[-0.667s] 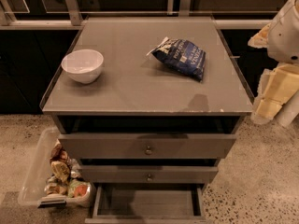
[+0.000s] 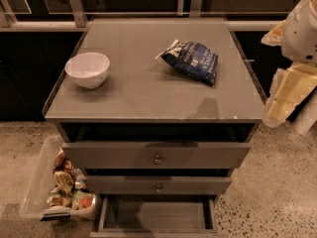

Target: Place blue chip bag into bottom drawer

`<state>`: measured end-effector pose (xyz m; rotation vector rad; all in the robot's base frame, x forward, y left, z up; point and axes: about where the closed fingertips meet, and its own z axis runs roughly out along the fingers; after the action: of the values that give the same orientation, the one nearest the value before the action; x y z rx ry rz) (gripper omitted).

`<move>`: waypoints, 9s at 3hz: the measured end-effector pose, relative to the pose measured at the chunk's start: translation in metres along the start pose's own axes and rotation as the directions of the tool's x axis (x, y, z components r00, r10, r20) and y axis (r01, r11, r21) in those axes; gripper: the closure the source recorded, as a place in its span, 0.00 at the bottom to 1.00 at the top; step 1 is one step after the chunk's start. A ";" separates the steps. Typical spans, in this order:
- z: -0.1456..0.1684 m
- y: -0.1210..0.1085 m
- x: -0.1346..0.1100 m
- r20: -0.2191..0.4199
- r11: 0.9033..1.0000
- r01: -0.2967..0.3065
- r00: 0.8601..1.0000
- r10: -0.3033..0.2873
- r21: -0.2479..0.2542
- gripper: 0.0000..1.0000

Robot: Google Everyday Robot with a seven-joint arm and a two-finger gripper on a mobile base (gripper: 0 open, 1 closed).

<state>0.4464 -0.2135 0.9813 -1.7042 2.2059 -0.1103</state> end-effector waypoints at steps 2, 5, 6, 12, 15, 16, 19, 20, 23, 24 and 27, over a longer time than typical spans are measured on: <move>0.026 -0.072 -0.073 0.174 0.995 0.098 0.980 -0.099 0.014 0.00; 0.046 -0.122 -0.094 0.231 0.997 0.069 0.970 -0.074 0.027 0.00; 0.065 -0.150 -0.084 0.267 1.000 0.017 0.963 -0.021 0.018 0.00; 0.208 -0.183 -0.083 0.274 0.976 -0.060 0.955 0.117 -0.209 0.25; 0.208 -0.183 -0.083 0.274 0.976 -0.060 0.955 0.117 -0.210 0.94; 0.209 -0.179 -0.084 0.274 0.976 -0.052 0.955 0.111 -0.213 1.00; 0.093 -0.080 -0.015 0.202 0.962 -0.251 0.942 0.268 -0.109 1.00; 0.092 -0.078 -0.015 0.200 0.962 -0.251 0.942 0.269 -0.108 1.00; 0.110 0.004 0.027 0.192 0.915 -0.398 0.895 0.403 -0.065 1.00; 0.123 0.038 0.072 0.161 0.849 -0.527 0.836 0.525 -0.031 1.00; 0.181 0.081 0.124 0.153 0.736 -0.662 0.720 0.677 -0.141 1.00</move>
Offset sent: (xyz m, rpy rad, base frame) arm 0.1568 0.0894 0.0157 0.2316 -0.1079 0.2222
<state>0.4031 -0.2818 0.7625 -0.7879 2.5405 0.3174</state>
